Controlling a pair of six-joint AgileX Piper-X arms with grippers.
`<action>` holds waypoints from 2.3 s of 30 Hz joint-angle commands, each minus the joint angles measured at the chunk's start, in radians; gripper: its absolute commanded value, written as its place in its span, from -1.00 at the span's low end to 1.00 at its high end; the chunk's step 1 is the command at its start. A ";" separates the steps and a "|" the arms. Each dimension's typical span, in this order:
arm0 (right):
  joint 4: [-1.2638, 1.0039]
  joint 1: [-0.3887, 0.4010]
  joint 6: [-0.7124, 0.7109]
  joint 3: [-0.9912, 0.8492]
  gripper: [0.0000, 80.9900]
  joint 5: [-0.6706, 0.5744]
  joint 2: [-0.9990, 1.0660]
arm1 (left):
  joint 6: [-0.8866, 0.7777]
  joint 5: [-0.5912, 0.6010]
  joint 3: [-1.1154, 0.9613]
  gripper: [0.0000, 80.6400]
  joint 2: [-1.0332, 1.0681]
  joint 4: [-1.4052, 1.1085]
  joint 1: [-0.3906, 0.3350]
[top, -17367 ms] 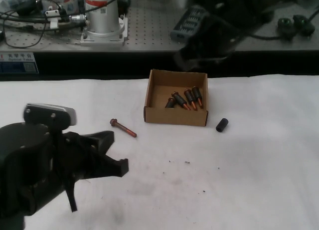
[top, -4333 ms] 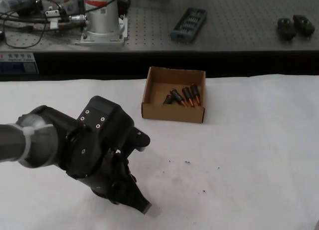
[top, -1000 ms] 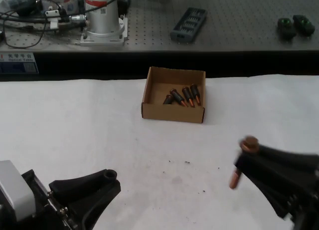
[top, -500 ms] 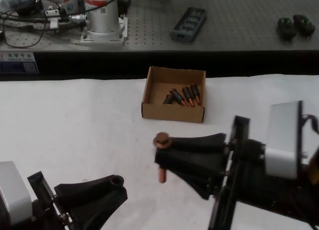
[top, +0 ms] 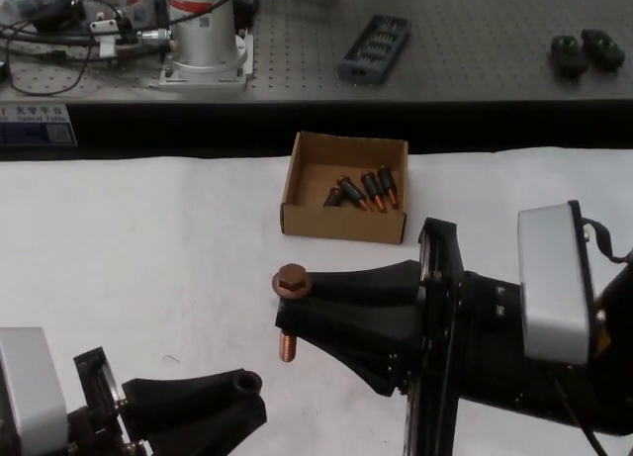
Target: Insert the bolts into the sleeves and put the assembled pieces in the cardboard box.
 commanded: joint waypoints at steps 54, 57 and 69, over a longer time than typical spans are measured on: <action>0.035 0.070 0.084 -0.019 -0.81 -0.136 0.069 | -0.009 0.103 -0.010 -0.98 -0.007 -0.021 -0.028; 0.042 0.070 0.084 -0.019 -0.81 -0.133 0.069 | -0.009 0.103 -0.010 -0.98 -0.007 -0.021 -0.028; -0.048 0.070 0.084 -0.019 -0.81 -0.117 0.069 | -0.009 0.103 -0.010 -0.98 -0.007 -0.017 -0.028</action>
